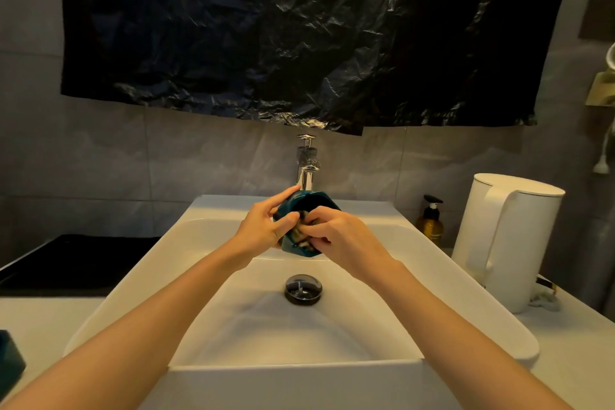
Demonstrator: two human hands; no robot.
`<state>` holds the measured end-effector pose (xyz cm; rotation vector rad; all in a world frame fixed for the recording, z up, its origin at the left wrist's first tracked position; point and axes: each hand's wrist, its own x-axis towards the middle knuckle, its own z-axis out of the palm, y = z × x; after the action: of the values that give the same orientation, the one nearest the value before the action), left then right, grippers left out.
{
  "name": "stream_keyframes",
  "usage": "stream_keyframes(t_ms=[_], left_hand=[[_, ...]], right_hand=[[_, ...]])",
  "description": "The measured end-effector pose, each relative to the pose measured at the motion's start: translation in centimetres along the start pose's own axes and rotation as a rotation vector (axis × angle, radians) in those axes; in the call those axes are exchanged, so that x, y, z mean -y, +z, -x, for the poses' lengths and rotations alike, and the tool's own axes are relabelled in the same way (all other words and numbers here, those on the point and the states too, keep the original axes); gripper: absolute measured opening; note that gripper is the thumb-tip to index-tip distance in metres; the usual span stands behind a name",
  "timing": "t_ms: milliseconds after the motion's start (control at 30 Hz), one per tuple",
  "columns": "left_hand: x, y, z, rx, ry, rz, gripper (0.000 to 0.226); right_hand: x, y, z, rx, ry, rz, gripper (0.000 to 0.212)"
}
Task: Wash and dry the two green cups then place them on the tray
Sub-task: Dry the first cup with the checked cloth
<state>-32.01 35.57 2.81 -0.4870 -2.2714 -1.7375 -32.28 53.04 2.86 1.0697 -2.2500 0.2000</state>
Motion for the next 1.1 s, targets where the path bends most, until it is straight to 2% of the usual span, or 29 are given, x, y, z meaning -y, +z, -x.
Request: stream_keyframes(t_ms=[167, 400, 567, 667, 800, 933, 1000, 1100], left_hand=[[-0.2, 0.1, 0.1, 0.025, -0.014, 0.018, 0.048], [-0.4, 0.4, 0.2, 0.06, -0.035, 0.045, 0.049], [-0.5, 0.7, 0.3, 0.073, -0.042, 0.035, 0.048], [-0.4, 0.5, 0.3, 0.066, -0.038, 0.008, 0.048], [-0.3, 0.0, 0.3, 0.074, -0.054, 0.006, 0.046], [-0.1, 0.1, 0.4, 0.057, -0.09, 0.013, 0.044], [0.0, 0.2, 0.3, 0.063, -0.102, 0.013, 0.044], [0.0, 0.0, 0.1, 0.058, -0.086, 0.015, 0.046]], right_hand=[[0.2, 0.2, 0.0, -0.075, 0.002, -0.135, 0.025], [0.7, 0.2, -0.5, -0.184, 0.016, -0.016, 0.013], [1.1, 0.1, -0.2, -0.201, 0.118, 0.067, 0.023], [1.1, 0.3, -0.2, -0.146, 0.095, -0.056, 0.016], [1.0, 0.1, 0.0, 0.013, 0.153, -0.335, 0.03], [0.1, 0.6, 0.3, 0.142, 0.143, -0.284, 0.028], [0.1, 0.6, 0.4, 0.16, 0.099, -0.209, 0.025], [0.4, 0.2, 0.2, 0.126, 0.036, -0.16, 0.032]])
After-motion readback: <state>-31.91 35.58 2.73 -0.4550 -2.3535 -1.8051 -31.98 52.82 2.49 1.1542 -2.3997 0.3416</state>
